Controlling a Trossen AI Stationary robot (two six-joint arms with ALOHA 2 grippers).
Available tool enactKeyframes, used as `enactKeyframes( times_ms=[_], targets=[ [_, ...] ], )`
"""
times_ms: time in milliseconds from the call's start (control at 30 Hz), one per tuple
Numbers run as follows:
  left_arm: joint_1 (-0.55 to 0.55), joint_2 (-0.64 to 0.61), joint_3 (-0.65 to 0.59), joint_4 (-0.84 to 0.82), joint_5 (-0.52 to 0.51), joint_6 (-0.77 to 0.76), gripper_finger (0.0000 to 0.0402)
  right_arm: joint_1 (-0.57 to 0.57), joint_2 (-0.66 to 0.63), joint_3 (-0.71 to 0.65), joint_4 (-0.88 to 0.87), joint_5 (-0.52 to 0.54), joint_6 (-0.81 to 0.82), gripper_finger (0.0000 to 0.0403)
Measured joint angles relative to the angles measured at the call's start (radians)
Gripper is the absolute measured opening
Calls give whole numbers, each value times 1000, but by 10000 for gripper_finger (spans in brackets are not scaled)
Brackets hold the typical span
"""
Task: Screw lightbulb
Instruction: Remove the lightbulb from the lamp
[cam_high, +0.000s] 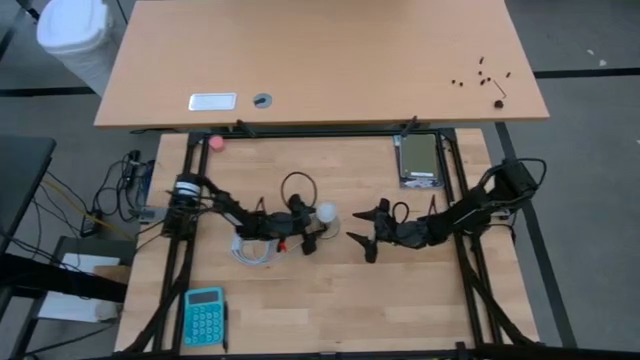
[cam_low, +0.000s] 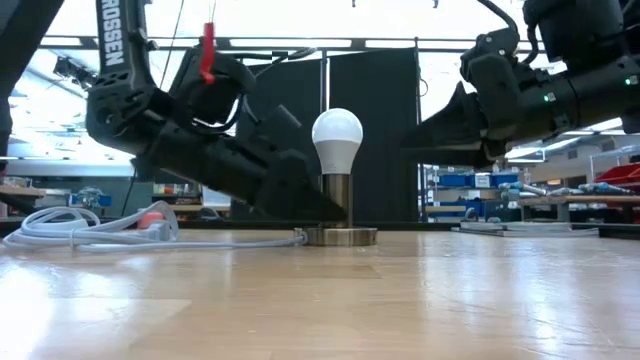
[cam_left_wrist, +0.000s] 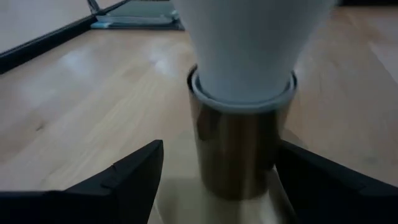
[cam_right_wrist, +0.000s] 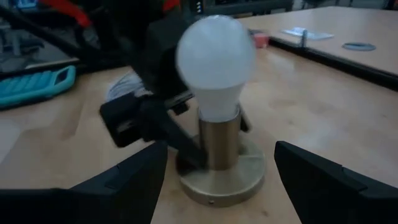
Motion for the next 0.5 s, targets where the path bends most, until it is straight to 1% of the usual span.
enactKeyframes(
  times_ms=[133, 333, 500],
  targets=[
    [7, 20, 18, 18, -3, 23, 292, -8, 37, 38, -2, -10, -11, 308],
    [7, 62, 48, 28, 4, 29, 235, -29, 98, 90, -6, -5, -41, 308],
    [7, 83, 50, 51, 15, 29, 199, -71, 158, 148, -3, -44, -46, 308]
  ],
)
